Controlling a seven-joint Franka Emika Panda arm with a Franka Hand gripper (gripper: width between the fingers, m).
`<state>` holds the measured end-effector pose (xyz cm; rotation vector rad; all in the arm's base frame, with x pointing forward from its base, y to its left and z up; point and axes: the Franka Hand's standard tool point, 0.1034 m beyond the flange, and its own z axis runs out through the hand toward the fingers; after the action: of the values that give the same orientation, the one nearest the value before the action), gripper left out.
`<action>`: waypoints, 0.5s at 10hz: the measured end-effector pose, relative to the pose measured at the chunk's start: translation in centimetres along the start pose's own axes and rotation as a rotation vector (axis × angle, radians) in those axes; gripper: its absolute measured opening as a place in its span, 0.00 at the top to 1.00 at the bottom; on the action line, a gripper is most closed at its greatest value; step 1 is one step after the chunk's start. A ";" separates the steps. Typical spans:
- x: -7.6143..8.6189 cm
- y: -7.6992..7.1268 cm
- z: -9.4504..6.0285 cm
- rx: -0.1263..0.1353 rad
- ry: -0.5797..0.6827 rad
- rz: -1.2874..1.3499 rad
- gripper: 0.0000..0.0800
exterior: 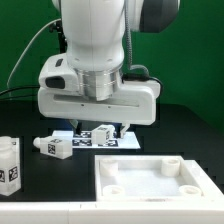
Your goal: Assemble square table
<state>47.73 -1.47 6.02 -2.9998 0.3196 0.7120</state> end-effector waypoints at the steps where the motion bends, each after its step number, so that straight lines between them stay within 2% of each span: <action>1: -0.6 0.2 0.5 0.067 -0.036 0.063 0.19; 2: -1.9 0.7 1.4 0.116 -0.085 0.114 0.19; 3: -4.2 1.1 2.4 0.146 -0.219 0.141 0.19; 4: -5.2 1.5 2.8 0.177 -0.325 0.162 0.19; 5: -5.4 1.5 3.0 0.178 -0.369 0.161 0.19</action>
Offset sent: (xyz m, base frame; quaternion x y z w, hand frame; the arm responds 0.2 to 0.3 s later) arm -0.0458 0.0051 0.0032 0.0987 -0.2855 0.0872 0.9493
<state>41.40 -1.66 5.75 -2.6269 0.5718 1.1596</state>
